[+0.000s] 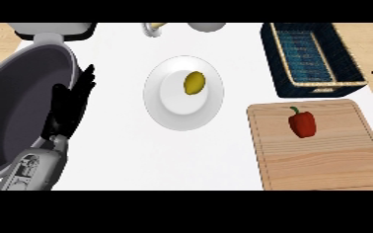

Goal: Pick the bell pepper from the cutting board and place it in the basket

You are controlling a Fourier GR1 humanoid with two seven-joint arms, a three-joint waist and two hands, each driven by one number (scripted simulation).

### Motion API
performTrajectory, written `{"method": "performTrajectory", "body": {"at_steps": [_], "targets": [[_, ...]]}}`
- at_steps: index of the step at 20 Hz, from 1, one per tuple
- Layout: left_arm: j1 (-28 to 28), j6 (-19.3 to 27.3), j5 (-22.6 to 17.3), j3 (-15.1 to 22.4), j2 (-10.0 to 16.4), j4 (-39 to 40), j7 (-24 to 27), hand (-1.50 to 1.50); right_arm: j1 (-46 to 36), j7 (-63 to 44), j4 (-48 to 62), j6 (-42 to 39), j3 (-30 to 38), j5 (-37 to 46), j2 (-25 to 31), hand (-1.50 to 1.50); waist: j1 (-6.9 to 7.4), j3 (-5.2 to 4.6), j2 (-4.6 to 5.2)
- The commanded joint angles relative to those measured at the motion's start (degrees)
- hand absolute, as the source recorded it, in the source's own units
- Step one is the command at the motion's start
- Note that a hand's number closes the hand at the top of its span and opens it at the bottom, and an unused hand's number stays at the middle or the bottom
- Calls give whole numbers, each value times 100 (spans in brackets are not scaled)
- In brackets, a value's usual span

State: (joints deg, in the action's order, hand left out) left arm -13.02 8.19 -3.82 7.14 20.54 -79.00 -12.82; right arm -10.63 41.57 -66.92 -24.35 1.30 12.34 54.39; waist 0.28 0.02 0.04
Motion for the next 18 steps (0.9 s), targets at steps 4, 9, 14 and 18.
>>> {"method": "performTrajectory", "body": {"at_steps": [4, 9, 14, 18], "targets": [[-79, -52, 169, -101, -178, -30, -131, 0, -193, 503, 576, 48, -363, 595, -618, -150, 7, 2, 5], [-90, -292, 55, -376, -60, -154, -211, 0, -625, 602, 1038, 172, -567, 916, -947, -150, 25, 2, 8], [167, 41, 581, -63, -635, -66, 100, 0, -686, 557, 1065, 146, -443, 1048, -1106, -150, -3, 0, 2], [113, -434, 429, -538, -304, 185, 240, 0, -692, 581, 1320, 603, -545, 1457, -1591, -150, -11, -1, 2]]}}
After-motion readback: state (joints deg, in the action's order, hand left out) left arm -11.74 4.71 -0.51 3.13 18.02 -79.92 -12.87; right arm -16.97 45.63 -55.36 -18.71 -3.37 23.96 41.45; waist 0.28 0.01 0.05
